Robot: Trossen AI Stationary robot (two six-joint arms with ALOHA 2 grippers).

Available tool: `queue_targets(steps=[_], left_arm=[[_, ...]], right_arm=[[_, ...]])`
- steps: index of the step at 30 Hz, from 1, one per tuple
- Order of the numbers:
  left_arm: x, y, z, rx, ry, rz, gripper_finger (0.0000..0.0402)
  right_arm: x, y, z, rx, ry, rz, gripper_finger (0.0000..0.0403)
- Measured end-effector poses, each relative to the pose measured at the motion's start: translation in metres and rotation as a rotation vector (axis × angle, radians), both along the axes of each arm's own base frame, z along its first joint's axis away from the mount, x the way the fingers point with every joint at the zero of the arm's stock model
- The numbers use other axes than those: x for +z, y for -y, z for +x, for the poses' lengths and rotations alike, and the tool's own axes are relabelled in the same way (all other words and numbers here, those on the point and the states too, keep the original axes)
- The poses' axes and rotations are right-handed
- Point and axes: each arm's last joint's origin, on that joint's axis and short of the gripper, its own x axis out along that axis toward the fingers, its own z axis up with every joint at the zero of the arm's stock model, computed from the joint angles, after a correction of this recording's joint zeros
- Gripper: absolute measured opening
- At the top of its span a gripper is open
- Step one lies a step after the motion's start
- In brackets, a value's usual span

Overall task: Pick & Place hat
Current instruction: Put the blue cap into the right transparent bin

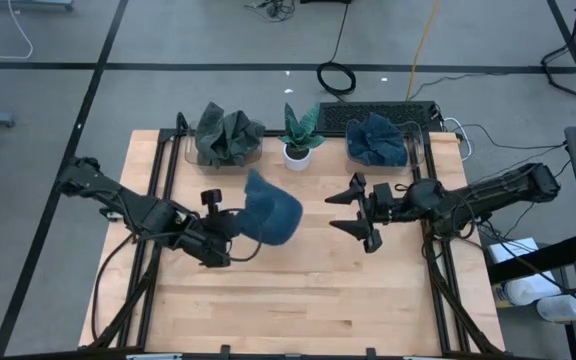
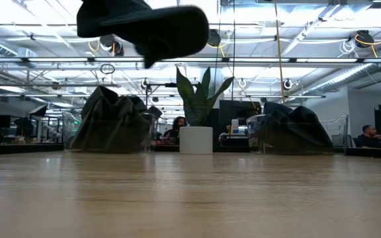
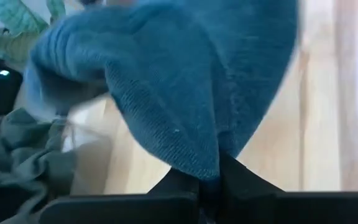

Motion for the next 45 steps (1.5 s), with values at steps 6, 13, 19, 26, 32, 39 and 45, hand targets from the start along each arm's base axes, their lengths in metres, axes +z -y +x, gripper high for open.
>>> queue_targets(steps=[6, 13, 19, 26, 32, 39, 45], left_arm=[[0.002, 0.006, 0.011, -0.038, -0.169, 0.097, 0.0008], [-0.008, 0.015, 0.029, -0.082, -0.32, 0.209, 0.0008], [-0.006, 0.019, 0.043, -0.081, -0.32, 0.294, 0.0008], [0.015, 0.02, 0.053, -0.002, -0.17, 0.399, 0.0008], [0.027, 0.016, 0.055, 0.145, 0.003, 0.536, 0.0008], [0.034, 0.014, 0.062, 0.273, 0.18, 0.63, 0.0008], [0.042, 0.015, 0.071, 0.349, 0.297, 0.703, 0.0008]], right_arm=[[0.025, -0.002, 0.004, -0.016, -0.113, -0.144, 0.0251], [0.048, -0.001, 0.002, -0.025, -0.184, -0.264, 0.0251], [0.055, -0.004, 0.011, -0.012, -0.284, -0.311, 0.0251], [0.046, -0.007, 0.035, -0.103, -0.406, -0.301, 0.0251], [0.045, -0.004, 0.044, -0.379, -0.393, -0.066, 0.0251], [0.058, -0.004, 0.045, -0.353, -0.25, 0.196, 0.0251], [0.065, -0.004, 0.045, -0.312, -0.162, 0.423, 0.0251]])
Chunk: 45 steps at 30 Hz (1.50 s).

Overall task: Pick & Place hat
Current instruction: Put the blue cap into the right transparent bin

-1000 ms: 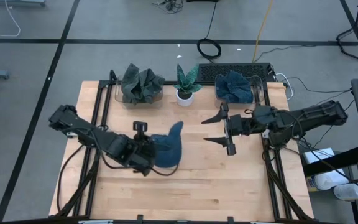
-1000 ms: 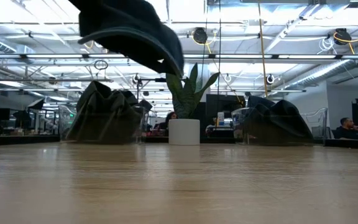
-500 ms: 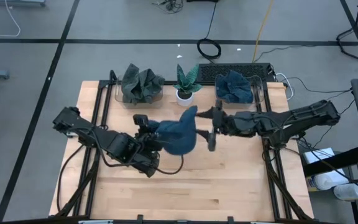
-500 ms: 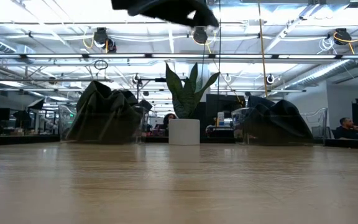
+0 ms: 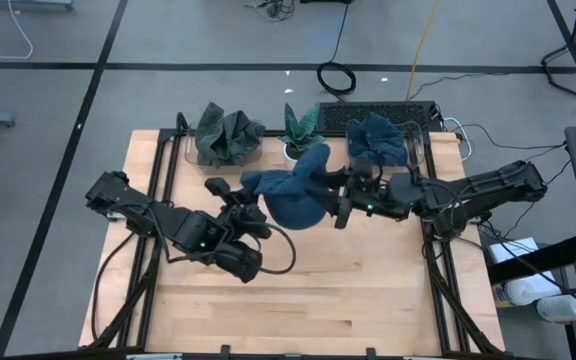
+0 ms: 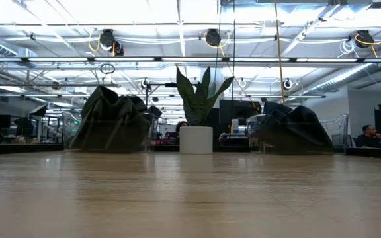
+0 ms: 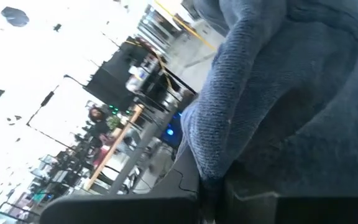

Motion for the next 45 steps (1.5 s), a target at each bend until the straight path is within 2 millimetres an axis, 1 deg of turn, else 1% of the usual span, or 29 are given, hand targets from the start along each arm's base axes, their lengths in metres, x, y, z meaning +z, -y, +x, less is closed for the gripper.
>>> queue_targets(steps=[5, 9, 11, 13, 16, 19, 23, 27, 30, 32, 40, 45], left_arm=[[0.003, -0.003, 0.009, 0.042, 0.023, 0.059, 0.0008], [-0.003, -0.01, 0.016, 0.07, 0.005, 0.07, 0.0008], [-0.004, -0.012, 0.016, 0.08, 0.016, 0.065, 0.0008], [-0.003, -0.016, 0.017, 0.094, 0.043, 0.055, 0.0008], [-0.004, -0.022, 0.019, 0.088, 0.027, 0.014, 0.0008], [-0.006, -0.028, 0.022, 0.069, -0.002, -0.046, 0.0008], [-0.008, -0.032, 0.024, 0.044, -0.027, -0.108, 0.0008], [-0.009, -0.032, 0.025, 0.02, -0.052, -0.137, 0.0008], [-0.01, -0.031, 0.025, -0.01, -0.078, -0.169, 0.0008], [-0.011, -0.03, 0.026, -0.025, -0.084, -0.193, 0.0008], [-0.011, -0.027, 0.028, -0.079, -0.092, -0.258, 0.0008], [-0.011, -0.02, 0.028, -0.13, -0.105, -0.284, 0.0008]], right_arm=[[0.003, 0.0, 0.0, 0.011, 0.053, 0.104, 0.0251], [0.004, 0.0, -0.004, 0.045, 0.038, 0.105, 0.0251], [0.004, -0.001, -0.006, 0.076, 0.024, 0.071, 0.0251], [0.004, -0.004, -0.006, 0.122, 0.004, -0.031, 0.0251], [0.006, -0.009, -0.009, 0.149, -0.035, -0.273, 0.0251], [0.007, -0.013, -0.01, 0.105, -0.078, -0.505, 0.0251], [0.006, -0.015, -0.011, 0.052, -0.146, -0.722, 0.0251], [0.0, -0.015, -0.011, 0.057, -0.24, -0.933, 0.0251], [-0.001, -0.015, -0.01, 0.063, -0.263, -0.989, 0.0251], [-0.005, -0.015, -0.006, 0.063, -0.279, -1.011, 0.0251], [-0.031, -0.016, 0.016, 0.103, -0.417, -1.113, 0.0251], [-0.046, -0.016, 0.028, 0.034, -0.546, -1.19, 0.025]])
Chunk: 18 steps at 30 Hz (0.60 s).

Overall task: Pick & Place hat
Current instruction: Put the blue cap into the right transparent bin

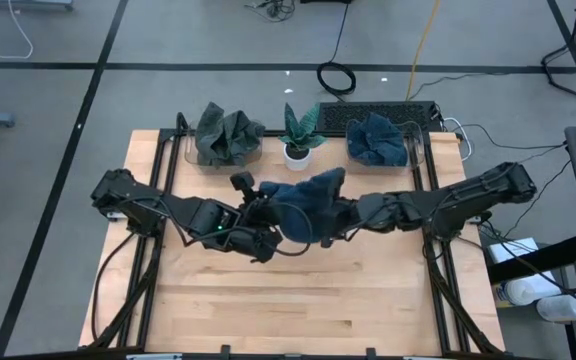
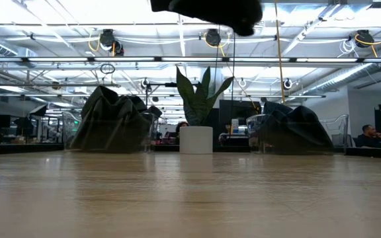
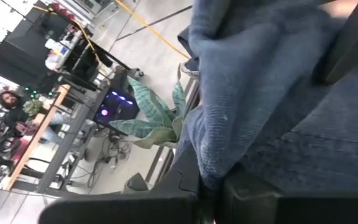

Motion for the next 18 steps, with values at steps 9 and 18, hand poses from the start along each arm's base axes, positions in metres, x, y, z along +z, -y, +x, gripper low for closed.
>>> queue_targets(steps=[9, 18], left_arm=[[-0.0001, 0.0083, -0.0026, -0.025, -0.006, 0.009, 0.0008], [-0.0005, 0.0096, -0.0027, -0.046, -0.013, -0.016, 0.0008]], right_arm=[[-0.0065, -0.0032, -0.0037, -0.069, -0.07, -0.046, 0.0153], [-0.0068, -0.0083, -0.0054, -0.037, -0.098, -0.104, 0.001]])
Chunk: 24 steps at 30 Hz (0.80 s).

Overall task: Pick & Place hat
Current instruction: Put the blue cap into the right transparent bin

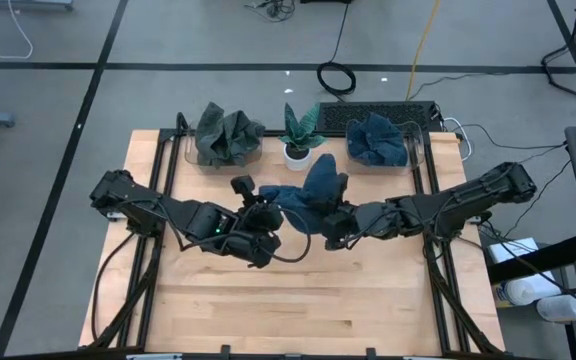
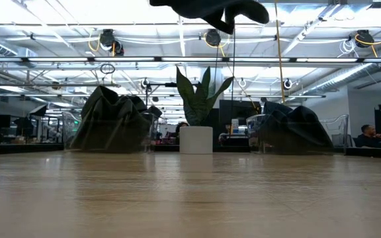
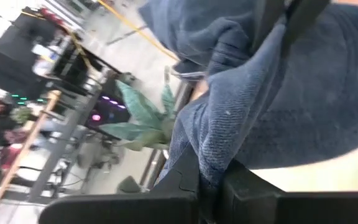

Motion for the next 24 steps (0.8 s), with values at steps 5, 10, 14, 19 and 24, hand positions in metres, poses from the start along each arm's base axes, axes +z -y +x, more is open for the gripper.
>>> queue_targets(steps=[5, 10, 14, 19, 24], left_arm=[[-0.003, 0.0, 0.001, -0.052, -0.02, -0.155, 0.0055], [-0.008, 0.003, -0.002, -0.111, -0.089, -0.297, 0.0124], [-0.009, 0.004, -0.002, -0.121, -0.094, -0.338, 0.0164], [-0.009, 0.004, -0.002, -0.122, -0.092, -0.357, 0.0191], [-0.009, 0.005, -0.002, -0.131, -0.098, -0.371, 0.0199]], right_arm=[[0.005, -0.002, -0.015, 0.037, -0.077, -0.099, 0.0003], [0.014, 0.014, -0.047, -0.034, -0.198, -0.187, 0.0002], [0.013, 0.034, -0.064, -0.14, -0.324, -0.264, 0.0001], [0.008, 0.059, -0.079, -0.184, -0.535, -0.391, 0.0001], [0.002, 0.079, -0.09, -0.232, -0.698, -0.43, 0.0001]])
